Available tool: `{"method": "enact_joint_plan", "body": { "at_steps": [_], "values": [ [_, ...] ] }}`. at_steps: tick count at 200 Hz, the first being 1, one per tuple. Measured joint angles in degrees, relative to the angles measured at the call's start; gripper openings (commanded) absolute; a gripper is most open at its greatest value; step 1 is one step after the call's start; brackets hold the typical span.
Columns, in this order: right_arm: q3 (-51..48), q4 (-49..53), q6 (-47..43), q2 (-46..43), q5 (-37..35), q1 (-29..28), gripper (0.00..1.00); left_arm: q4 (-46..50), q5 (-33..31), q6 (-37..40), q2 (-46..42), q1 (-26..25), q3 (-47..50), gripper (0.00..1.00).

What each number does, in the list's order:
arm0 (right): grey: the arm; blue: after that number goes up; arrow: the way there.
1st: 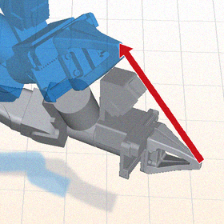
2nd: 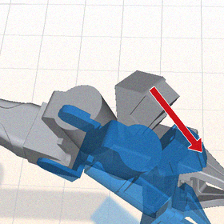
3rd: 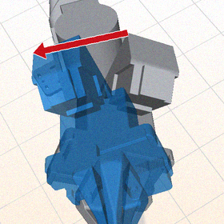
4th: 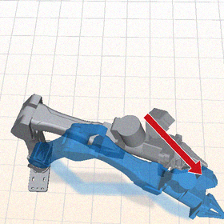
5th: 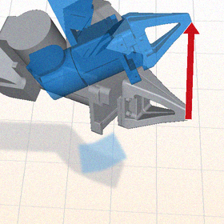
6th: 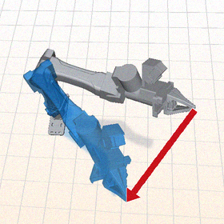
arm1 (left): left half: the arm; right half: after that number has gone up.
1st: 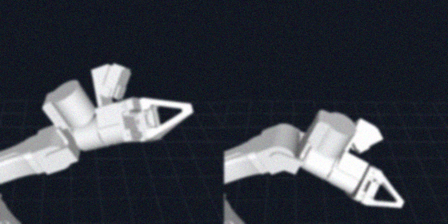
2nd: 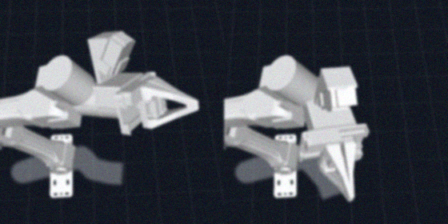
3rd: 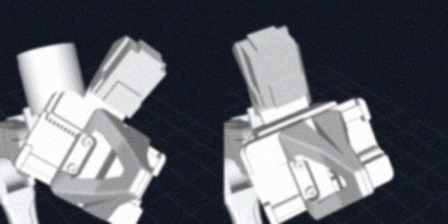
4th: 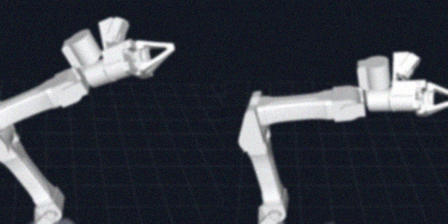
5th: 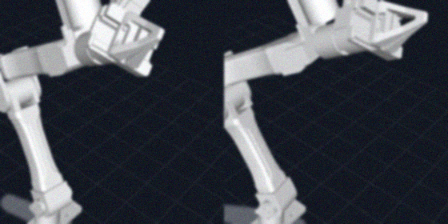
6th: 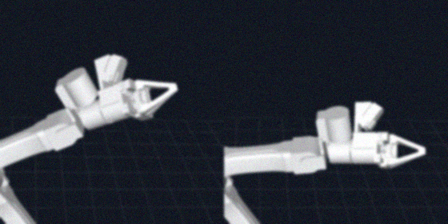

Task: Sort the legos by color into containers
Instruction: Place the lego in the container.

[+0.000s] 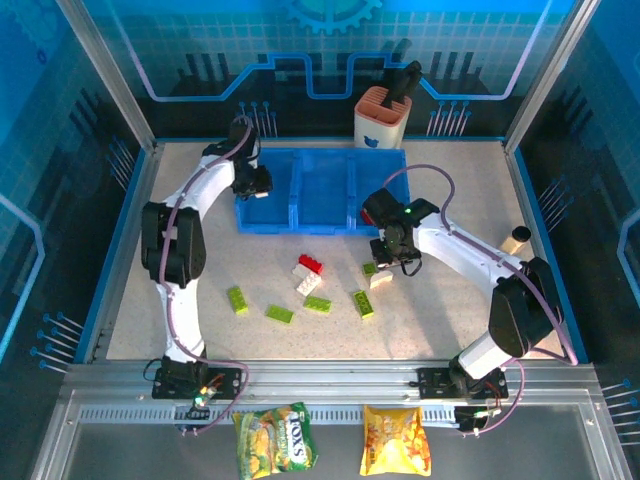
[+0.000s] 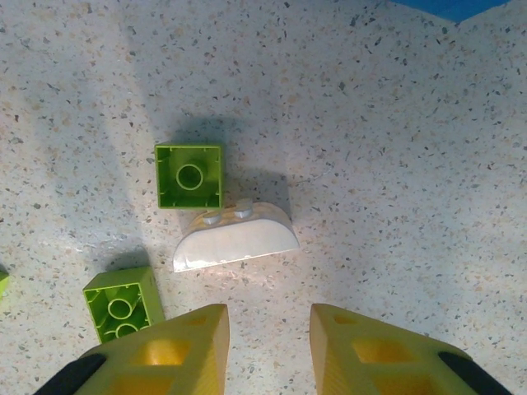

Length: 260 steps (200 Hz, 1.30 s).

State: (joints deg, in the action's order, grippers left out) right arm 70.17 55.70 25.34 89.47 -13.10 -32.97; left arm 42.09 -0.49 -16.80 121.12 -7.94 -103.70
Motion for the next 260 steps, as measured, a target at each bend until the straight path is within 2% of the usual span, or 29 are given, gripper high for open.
{"method": "enact_joint_plan", "body": {
  "at_steps": [55, 106, 157, 232, 260],
  "values": [
    [0.0, 0.0, 0.2, 0.0, 0.0, 0.0, 0.33, 4.1, -3.5, 2.9, 10.0, -2.0, -10.6, 0.36],
    [-0.1, 0.4, 0.2, 0.0, -0.1, 0.0, 0.33, 7.8, -4.3, 4.2, 14.4, -2.6, -15.9, 0.38],
    [-0.1, 0.4, 0.2, -0.8, -0.4, 0.0, 0.33, 10.2, -4.2, 5.2, 15.3, -2.7, -17.4, 0.46],
    [-0.1, 0.5, 0.4, -2.1, -0.4, 0.0, 0.33, 11.9, -4.2, 5.3, 15.0, -2.7, -17.4, 0.47],
    [-0.1, 0.4, 0.4, -2.4, -0.5, 0.0, 0.33, 12.1, -4.2, 5.4, 12.3, -2.8, -16.3, 0.47]
  ]
}}
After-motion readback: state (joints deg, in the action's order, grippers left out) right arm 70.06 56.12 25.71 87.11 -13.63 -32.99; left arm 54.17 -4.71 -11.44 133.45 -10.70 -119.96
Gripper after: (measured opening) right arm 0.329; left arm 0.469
